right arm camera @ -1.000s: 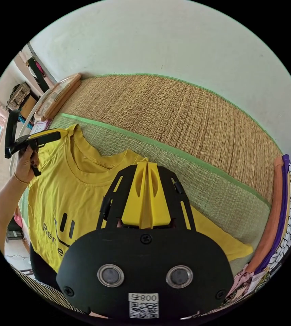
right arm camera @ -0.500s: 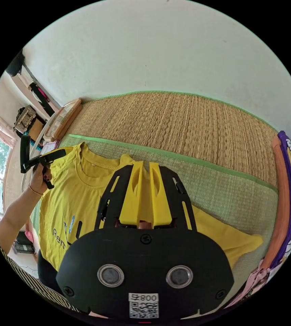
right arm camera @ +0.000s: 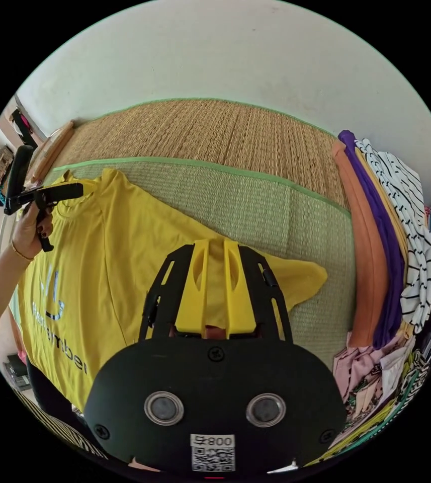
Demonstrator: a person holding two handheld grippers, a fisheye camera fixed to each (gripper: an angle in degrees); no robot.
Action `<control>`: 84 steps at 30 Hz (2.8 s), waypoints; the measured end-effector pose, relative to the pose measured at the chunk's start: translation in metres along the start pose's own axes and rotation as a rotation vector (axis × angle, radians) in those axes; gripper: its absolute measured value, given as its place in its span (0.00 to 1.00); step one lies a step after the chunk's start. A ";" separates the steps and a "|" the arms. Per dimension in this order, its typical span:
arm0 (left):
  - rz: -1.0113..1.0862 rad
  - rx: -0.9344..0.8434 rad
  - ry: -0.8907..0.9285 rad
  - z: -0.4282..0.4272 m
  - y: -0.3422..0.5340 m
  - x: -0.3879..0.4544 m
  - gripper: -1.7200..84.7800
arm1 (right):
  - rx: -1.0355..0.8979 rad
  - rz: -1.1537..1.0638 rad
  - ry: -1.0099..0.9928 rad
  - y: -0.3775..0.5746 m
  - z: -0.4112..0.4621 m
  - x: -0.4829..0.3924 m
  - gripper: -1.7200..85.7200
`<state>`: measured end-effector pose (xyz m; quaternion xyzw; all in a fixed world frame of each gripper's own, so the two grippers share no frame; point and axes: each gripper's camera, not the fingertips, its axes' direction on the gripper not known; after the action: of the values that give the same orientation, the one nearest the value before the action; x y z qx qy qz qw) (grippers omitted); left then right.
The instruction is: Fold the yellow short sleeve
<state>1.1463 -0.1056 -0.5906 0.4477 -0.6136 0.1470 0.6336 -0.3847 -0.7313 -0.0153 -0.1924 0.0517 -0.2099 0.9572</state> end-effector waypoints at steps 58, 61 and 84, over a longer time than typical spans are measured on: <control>-0.457 0.232 -0.275 -0.239 0.496 -0.116 0.03 | 0.011 -0.062 -0.150 -0.002 -0.013 -0.036 0.02; -0.457 0.240 -0.301 -0.257 0.539 -0.111 0.02 | 0.036 -0.033 -0.169 -0.004 -0.019 -0.030 0.02; -0.663 0.221 -0.452 -0.405 0.953 -0.104 0.02 | -0.008 0.106 -0.193 0.025 -0.067 0.017 0.02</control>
<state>0.6853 0.7649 -0.2539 0.7074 -0.5403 -0.1019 0.4442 -0.3714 -0.7407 -0.0873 -0.2126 -0.0297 -0.1395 0.9667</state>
